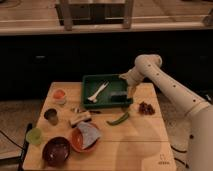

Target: Place sponge in tray

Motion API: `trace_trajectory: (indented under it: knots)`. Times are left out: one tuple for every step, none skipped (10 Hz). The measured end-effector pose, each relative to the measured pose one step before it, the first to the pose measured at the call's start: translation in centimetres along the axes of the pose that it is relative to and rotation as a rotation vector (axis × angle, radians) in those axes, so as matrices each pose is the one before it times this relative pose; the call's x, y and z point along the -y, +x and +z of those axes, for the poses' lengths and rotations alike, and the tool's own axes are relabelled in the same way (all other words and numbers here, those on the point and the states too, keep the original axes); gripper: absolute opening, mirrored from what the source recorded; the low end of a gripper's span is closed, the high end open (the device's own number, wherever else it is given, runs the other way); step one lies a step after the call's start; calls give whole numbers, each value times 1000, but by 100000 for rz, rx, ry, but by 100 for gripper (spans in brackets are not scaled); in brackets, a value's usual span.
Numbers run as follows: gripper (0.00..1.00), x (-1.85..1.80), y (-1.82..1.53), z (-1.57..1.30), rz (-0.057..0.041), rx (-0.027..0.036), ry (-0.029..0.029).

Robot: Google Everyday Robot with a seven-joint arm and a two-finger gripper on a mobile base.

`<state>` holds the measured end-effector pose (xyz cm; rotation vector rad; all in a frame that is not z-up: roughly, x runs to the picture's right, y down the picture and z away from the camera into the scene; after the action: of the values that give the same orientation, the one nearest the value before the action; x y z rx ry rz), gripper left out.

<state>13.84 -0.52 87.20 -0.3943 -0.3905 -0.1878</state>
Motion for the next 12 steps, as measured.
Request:
trace_trajectory:
  knots:
    - [80,-113,75,-117,-250,450,-277]
    - [80,-102,50,-12,-140,275,-322]
    - [80,-186,149,-18,-229,473,-814]
    - [80,-108,-6,31,-532,490,-657]
    - [80,6,-118,37,-606,495,-337]
    - [80,-26,-180,62,-996,700,-673]
    - [80,-80,-25,-6,-680,530,-546]
    - [80,-41,49,0,93,6,-4]
    - [80,8,-10,6,-11,-2,-3]
    - [80,47,-69,27,-97,43,-4]
    - [80,-8,5,10,13,7,-15]
    - [80,0,9,-6,17,-7,13]
